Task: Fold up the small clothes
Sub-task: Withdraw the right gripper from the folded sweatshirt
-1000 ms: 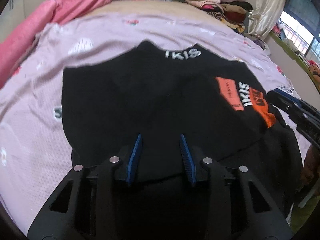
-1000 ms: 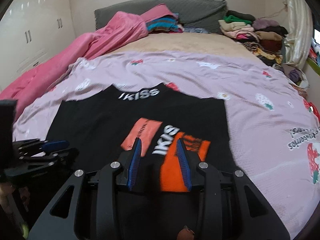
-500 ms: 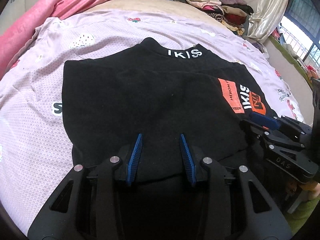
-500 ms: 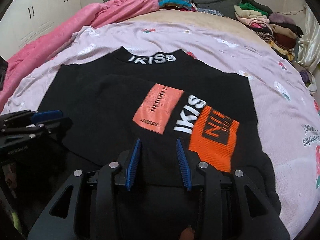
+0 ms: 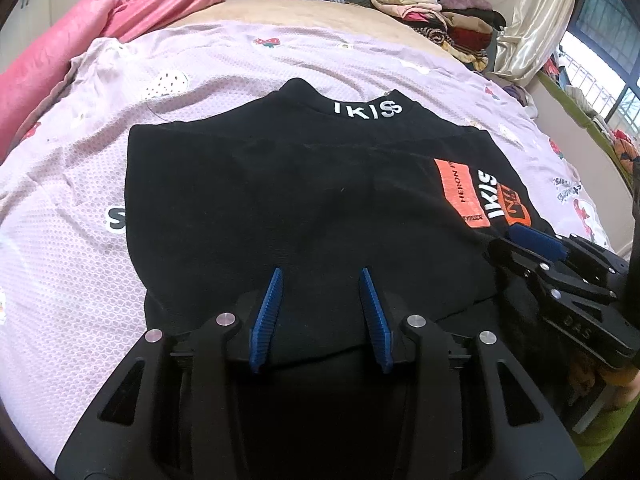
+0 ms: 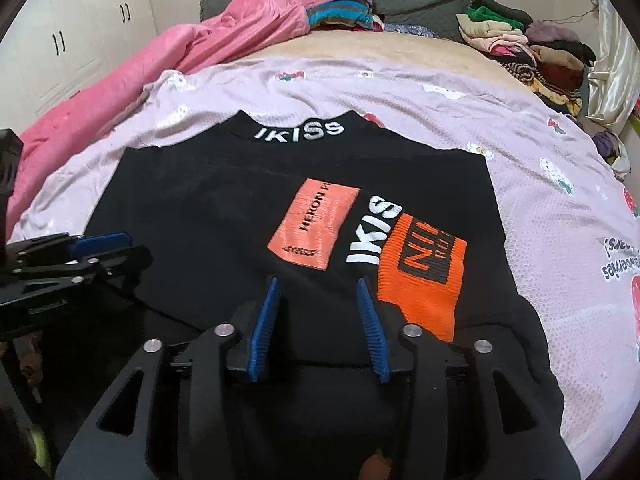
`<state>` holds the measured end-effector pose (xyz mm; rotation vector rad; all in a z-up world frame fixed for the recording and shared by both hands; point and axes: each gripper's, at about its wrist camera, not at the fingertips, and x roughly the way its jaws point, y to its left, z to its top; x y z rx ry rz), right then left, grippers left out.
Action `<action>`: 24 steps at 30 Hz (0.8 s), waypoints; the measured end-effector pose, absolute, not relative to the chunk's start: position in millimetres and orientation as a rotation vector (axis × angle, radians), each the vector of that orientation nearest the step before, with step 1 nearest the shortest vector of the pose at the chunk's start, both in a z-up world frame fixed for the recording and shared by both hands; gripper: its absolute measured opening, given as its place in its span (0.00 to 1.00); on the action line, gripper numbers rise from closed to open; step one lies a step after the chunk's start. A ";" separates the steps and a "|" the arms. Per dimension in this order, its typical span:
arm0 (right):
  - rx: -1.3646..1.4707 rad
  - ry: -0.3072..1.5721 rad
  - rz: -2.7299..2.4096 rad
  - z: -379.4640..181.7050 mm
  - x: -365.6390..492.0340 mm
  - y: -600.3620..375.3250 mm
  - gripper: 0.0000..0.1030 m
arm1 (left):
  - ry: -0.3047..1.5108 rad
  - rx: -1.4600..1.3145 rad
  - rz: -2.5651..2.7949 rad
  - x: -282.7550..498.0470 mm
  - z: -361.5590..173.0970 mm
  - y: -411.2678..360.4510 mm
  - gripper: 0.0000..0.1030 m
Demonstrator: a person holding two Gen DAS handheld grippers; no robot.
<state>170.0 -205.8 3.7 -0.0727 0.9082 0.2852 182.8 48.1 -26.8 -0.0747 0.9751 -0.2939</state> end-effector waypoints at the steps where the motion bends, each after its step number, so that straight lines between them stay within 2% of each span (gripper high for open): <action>1: -0.068 0.905 0.287 5.1 168.8 -206.5 0.43 | 0.974 -0.073 -0.294 182.6 -26.3 47.9 0.33; 5: -0.050 0.884 0.275 11.6 165.4 -209.5 0.51 | 0.965 -0.072 -0.295 180.9 -23.3 47.0 0.37; 7: -0.042 0.880 0.268 13.7 164.6 -212.2 0.54 | 0.957 -0.075 -0.298 179.7 -21.0 47.1 0.42; 8: -0.039 0.880 0.269 14.3 163.9 -212.7 0.58 | 0.954 -0.075 -0.297 179.3 -19.9 47.1 0.44; 10: -0.034 0.878 0.270 15.4 163.1 -213.3 0.64 | 0.938 -0.070 -0.291 178.5 -16.9 47.8 0.53; 12: -0.032 0.872 0.269 17.3 161.9 -213.5 0.76 | 0.925 -0.072 -0.284 178.1 -14.3 49.4 0.57; 13: -0.030 0.865 0.267 18.8 160.9 -213.5 0.77 | 0.922 -0.079 -0.284 178.1 -13.5 50.4 0.57; 17: -0.021 0.846 0.263 23.9 158.6 -214.3 0.89 | 0.894 -0.089 -0.271 176.4 -7.1 54.5 0.75; 19: -0.018 0.834 0.257 27.4 157.3 -215.6 0.94 | 0.879 -0.077 -0.249 175.8 -4.0 56.3 0.91; 24: -0.001 0.818 0.253 33.9 155.4 -220.2 0.96 | 0.878 -0.084 -0.226 177.3 -3.2 60.7 0.91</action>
